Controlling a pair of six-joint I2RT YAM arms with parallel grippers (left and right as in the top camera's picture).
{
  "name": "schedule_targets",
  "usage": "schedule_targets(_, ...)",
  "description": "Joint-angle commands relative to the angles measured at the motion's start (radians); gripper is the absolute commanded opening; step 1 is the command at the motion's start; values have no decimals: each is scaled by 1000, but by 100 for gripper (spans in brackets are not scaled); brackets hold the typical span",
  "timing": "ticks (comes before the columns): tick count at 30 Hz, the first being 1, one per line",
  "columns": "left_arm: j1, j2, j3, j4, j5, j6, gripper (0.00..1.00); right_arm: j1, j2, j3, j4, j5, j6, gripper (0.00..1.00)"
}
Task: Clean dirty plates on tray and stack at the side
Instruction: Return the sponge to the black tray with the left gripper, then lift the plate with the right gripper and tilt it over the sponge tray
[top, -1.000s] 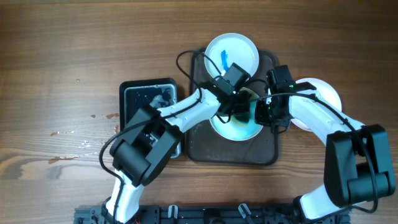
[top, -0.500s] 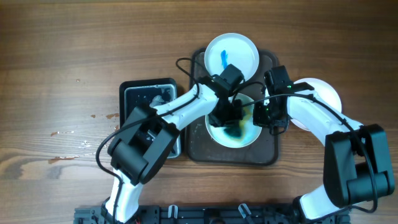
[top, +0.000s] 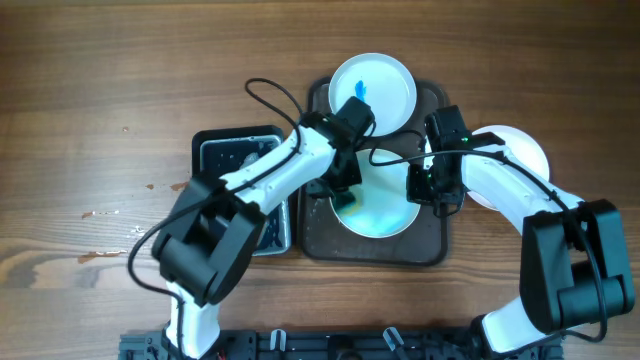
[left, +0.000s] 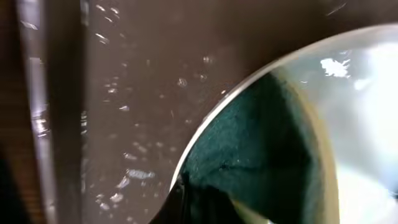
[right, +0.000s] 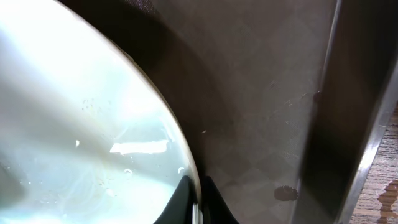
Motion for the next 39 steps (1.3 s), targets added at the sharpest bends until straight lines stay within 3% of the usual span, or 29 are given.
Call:
schedule_targets(1, 22, -138, -10, -6, -22, -16, 4, -4, 47, -36, 3, 86, -4, 4)
schedule_targets(3, 53, -208, -10, -25, 57, 37, 4, -4, 47, -36, 1, 86, -5, 4)
schedule_targets(7, 216, -341, -10, -143, 45, 89, 4, -4, 47, -36, 2, 86, -5, 4)
schedule_targets(12, 365, -336, -64, -268, -198, 107, 4, -4, 47, -36, 27, 86, -5, 4)
schedule_targets(18, 391, -325, -361, 2, -236, 106, 5, -5, 46, -27, 111, 70, -35, 4)
schedule_targets(20, 391, -325, -378, 8, -235, 107, 13, -5, 34, 7, 51, 56, -36, 4)
schedule_targets(24, 391, -356, -358, -8, -212, 108, 49, -5, -54, 93, -75, 60, -81, 4)
schedule_targets(30, 394, -478, -246, -113, -207, 108, 69, 33, -151, 280, -317, 60, -113, 4)
schedule_targets(35, 492, -624, -149, -215, -207, 108, 97, 206, -145, 393, -375, 65, -112, 4)
schedule_targets(39, 603, -734, -134, -265, -207, 108, 100, 330, -101, 451, -336, 71, -78, 4)
